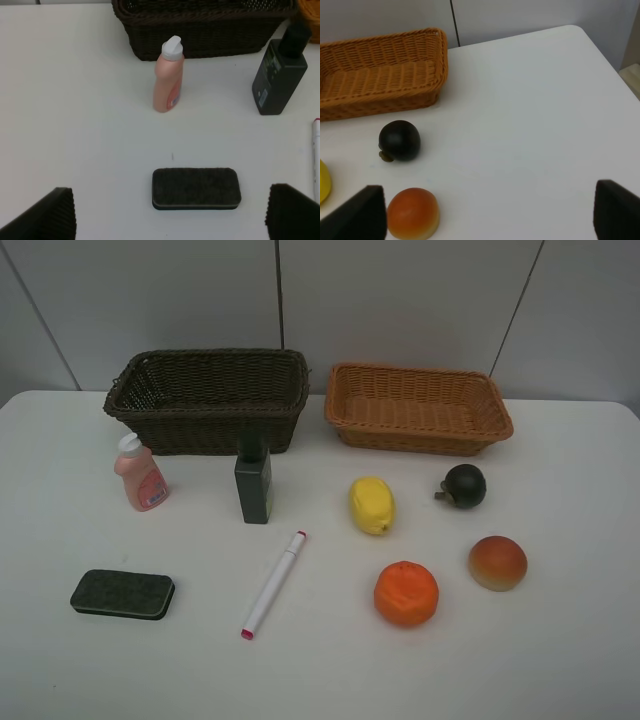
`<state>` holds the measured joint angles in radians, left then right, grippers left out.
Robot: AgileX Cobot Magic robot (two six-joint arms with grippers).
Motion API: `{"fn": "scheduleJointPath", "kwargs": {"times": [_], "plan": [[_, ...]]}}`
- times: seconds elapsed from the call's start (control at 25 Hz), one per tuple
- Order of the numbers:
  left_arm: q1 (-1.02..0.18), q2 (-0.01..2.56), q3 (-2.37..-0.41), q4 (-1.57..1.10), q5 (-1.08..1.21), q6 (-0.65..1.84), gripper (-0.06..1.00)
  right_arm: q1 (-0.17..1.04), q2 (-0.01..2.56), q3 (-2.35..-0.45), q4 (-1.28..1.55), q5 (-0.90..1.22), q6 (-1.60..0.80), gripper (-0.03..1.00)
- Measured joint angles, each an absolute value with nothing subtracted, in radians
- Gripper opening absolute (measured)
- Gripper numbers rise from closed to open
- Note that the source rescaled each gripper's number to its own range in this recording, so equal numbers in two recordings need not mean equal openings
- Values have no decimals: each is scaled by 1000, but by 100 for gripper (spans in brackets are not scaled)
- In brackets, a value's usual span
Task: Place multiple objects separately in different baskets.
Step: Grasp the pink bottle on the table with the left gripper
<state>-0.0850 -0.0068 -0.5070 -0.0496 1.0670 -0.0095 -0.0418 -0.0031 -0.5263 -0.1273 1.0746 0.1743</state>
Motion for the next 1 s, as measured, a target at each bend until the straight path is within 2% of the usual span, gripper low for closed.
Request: {"fn": "scheduleJointPath", "kwargs": {"times": [0.32, 0.44, 0.72, 1.0], "plan": [[-85, -4, -507, -50, 1067, -9, 100, -42, -3, -526, -127, 1075, 174, 94], [-85, 84, -521, -48, 1046, -9, 100, -42, -3, -526, -127, 1075, 174, 94], [-85, 600, -688, -48, 974, -7, 100, -42, -3, -526, -127, 1075, 174, 94], [-85, 1248, -1005, -50, 1089, 66, 100, -42, -3, -526, -127, 1075, 174, 94]]}}
